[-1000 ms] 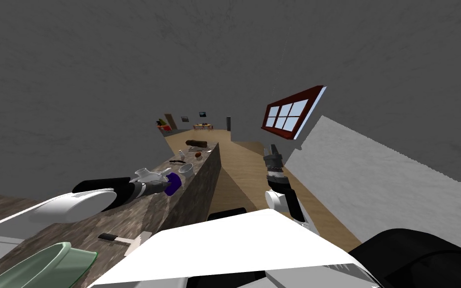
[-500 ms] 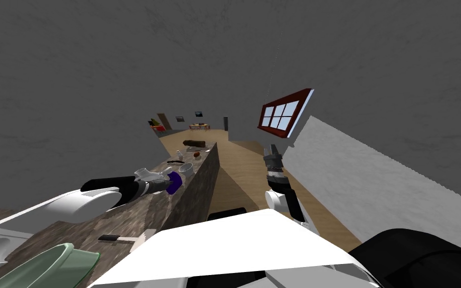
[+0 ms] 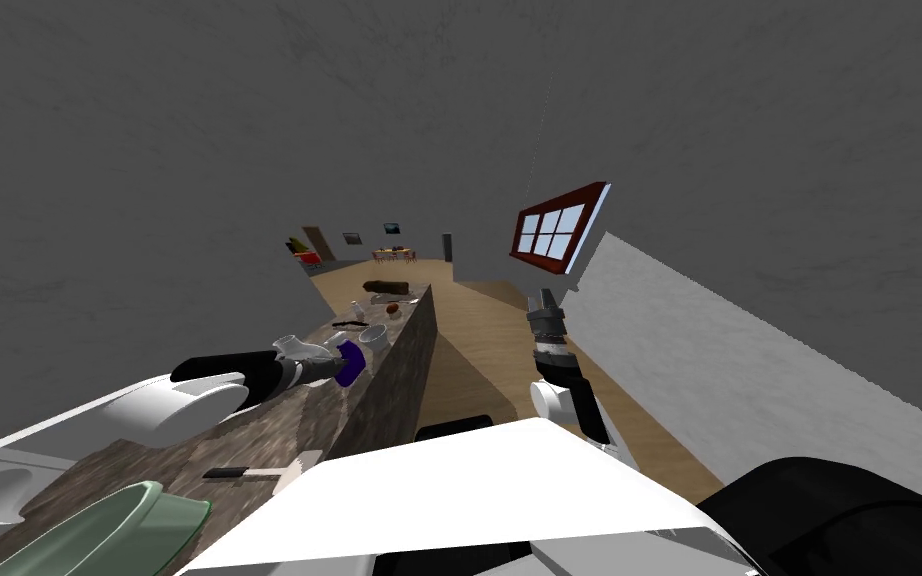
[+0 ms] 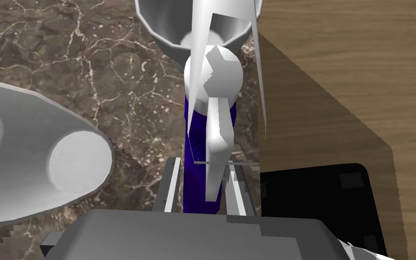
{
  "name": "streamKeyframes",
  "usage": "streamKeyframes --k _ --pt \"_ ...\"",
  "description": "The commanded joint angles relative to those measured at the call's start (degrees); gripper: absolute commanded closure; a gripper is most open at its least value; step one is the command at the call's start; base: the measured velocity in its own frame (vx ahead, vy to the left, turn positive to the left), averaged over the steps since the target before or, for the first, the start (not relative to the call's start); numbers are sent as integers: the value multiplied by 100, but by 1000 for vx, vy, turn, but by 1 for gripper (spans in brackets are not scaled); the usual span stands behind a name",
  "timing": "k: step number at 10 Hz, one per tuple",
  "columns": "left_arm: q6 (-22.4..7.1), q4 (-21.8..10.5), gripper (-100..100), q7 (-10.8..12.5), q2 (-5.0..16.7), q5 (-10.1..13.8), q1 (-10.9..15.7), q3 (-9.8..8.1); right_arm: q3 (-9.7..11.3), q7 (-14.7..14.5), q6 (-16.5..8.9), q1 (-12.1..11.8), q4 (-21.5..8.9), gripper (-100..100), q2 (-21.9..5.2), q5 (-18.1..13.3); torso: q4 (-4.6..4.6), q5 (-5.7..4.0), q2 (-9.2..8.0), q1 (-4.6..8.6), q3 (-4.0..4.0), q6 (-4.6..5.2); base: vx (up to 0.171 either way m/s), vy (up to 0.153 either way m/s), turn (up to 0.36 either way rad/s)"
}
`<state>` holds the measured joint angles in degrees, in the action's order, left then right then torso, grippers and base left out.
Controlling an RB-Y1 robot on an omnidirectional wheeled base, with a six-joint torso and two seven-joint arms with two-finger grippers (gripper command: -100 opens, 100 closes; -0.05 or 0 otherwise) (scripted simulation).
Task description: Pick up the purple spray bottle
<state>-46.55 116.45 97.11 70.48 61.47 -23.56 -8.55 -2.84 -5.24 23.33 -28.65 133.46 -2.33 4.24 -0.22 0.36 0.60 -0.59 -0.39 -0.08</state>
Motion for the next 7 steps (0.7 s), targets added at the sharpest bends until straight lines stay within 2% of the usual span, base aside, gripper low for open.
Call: streamKeyframes --k 1,2,3,5,6,7 --pt "-1 8 100 239 1 -30 -4 5 0 0 0 0 0 0 0 0 0 0 0 0 0 0 -15 2 45" --pt "70 201 100 427 64 -308 34 120 0 0 0 0 0 0 0 0 -2 -1 9 9 -5 1 -88 36 -200" --pt "70 201 100 578 64 -403 34 120 1 0 0 2 0 0 0 0 1 -1 -5 6 2 17 -104 62 -177" --pt "70 201 100 847 64 -403 34 120 0 0 0 0 0 0 0 0 2 -2 -2 0 3 3 -27 22 10" --pt "73 204 100 750 65 -394 25 112 0 0 0 0 0 0 0 0 -1 -3 11 8 -5 3 0 0 0" --pt "71 203 0 780 65 -397 25 114 0 0 0 0 0 0 0 0 -3 -4 18 13 -9 6 0 0 0"
